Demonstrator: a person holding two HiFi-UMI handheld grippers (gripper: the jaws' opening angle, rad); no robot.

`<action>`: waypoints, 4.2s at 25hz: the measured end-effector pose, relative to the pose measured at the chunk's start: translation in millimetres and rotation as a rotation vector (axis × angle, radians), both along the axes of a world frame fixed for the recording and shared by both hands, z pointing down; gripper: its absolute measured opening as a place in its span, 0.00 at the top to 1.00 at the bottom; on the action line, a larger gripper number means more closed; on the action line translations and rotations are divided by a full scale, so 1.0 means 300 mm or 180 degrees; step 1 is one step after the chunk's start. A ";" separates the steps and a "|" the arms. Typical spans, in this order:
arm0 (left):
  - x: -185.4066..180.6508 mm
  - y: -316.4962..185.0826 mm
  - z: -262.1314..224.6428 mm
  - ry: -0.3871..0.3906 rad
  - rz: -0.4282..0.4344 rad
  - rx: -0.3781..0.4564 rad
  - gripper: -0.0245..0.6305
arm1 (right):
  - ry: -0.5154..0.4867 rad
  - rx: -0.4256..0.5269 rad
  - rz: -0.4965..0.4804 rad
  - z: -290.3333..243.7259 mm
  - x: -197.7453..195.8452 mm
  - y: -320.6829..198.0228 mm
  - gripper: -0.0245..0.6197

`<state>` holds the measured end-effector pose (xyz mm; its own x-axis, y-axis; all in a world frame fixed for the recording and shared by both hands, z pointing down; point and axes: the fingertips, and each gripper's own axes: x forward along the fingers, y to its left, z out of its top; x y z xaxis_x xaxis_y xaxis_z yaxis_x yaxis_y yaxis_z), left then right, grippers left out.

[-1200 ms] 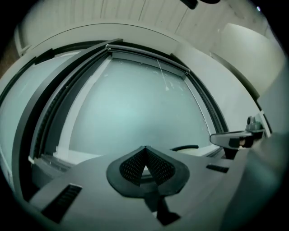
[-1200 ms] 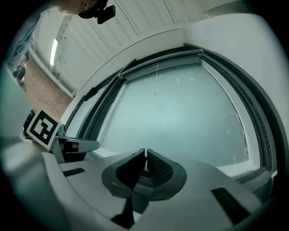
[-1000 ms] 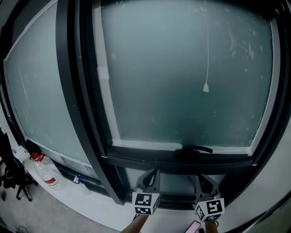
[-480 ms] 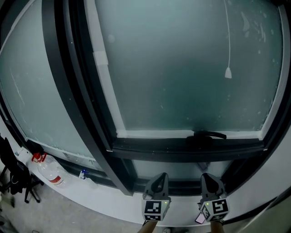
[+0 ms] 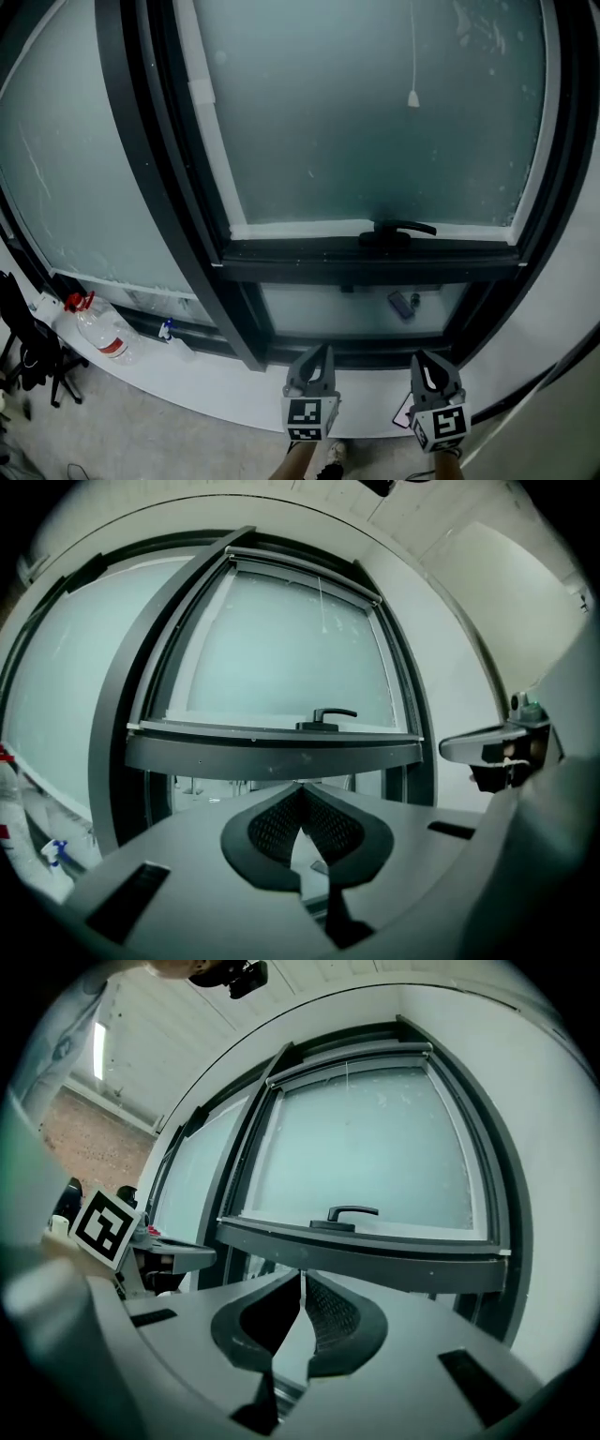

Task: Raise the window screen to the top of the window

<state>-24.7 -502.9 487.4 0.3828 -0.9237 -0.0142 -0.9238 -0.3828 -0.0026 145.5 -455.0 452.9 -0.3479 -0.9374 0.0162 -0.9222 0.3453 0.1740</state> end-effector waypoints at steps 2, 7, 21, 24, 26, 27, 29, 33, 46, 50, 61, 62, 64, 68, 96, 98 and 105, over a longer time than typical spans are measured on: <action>0.029 0.089 0.007 -0.0038 -0.0010 -0.0004 0.96 | -0.0060 -0.0029 -0.0042 0.028 0.035 0.106 0.93; 0.080 0.328 -0.052 -0.0109 -0.0064 0.0092 0.96 | -0.0104 -0.0150 -0.0174 0.093 0.067 0.357 0.93; 0.101 0.730 -0.169 -0.0086 -0.0037 0.0236 0.96 | -0.0373 0.0233 -0.0032 -0.092 0.080 0.685 0.93; 0.053 0.804 -0.169 -0.0014 -0.0044 0.0194 0.96 | -0.0415 0.0224 0.0057 -0.098 0.065 0.757 0.93; 0.018 0.863 -0.174 0.0019 -0.0038 0.0177 0.96 | -0.0398 0.0220 0.0057 -0.098 0.031 0.816 0.93; 0.005 0.898 -0.173 0.0001 -0.0016 0.0173 0.96 | -0.0377 0.0222 0.0059 -0.095 0.012 0.849 0.93; -0.023 0.976 -0.166 -0.0046 0.0036 0.0162 0.96 | -0.0367 0.0233 0.0081 -0.086 -0.026 0.917 0.93; -0.130 1.138 -0.151 -0.0066 0.0065 0.0235 0.96 | -0.0382 0.0271 0.0098 -0.078 -0.142 1.076 0.93; -0.467 1.546 -0.083 0.0090 -0.0070 -0.0015 0.96 | -0.0211 0.0025 -0.0001 -0.002 -0.457 1.498 0.93; -0.505 1.607 -0.081 0.0101 -0.0141 0.0058 0.96 | -0.0134 -0.0007 -0.0040 0.003 -0.475 1.531 0.93; -0.525 1.779 -0.123 0.0129 -0.0283 0.0122 0.96 | -0.0107 0.0341 -0.0112 -0.126 -0.501 1.701 0.93; -0.502 1.809 -0.124 0.0064 -0.0269 0.0156 0.96 | -0.0156 0.0357 -0.0118 -0.130 -0.486 1.740 0.93; -0.446 1.889 -0.124 -0.0064 -0.0217 0.0197 0.96 | -0.0336 0.0383 -0.0145 -0.142 -0.448 1.836 0.93; -0.361 2.100 -0.118 -0.0083 -0.0153 0.0199 0.96 | -0.0422 0.0483 -0.0117 -0.170 -0.360 2.061 0.93; -0.168 2.978 -0.183 0.0207 0.0015 0.0256 0.96 | -0.0485 0.0331 -0.0179 -0.082 -0.180 2.963 0.93; -0.219 2.992 -0.183 0.0242 -0.0065 0.0270 0.96 | -0.0454 0.0279 -0.0241 -0.067 -0.231 2.971 0.93; -0.276 3.036 -0.176 0.0144 -0.0113 0.0266 0.96 | -0.0345 0.0241 -0.0182 -0.060 -0.319 2.995 0.95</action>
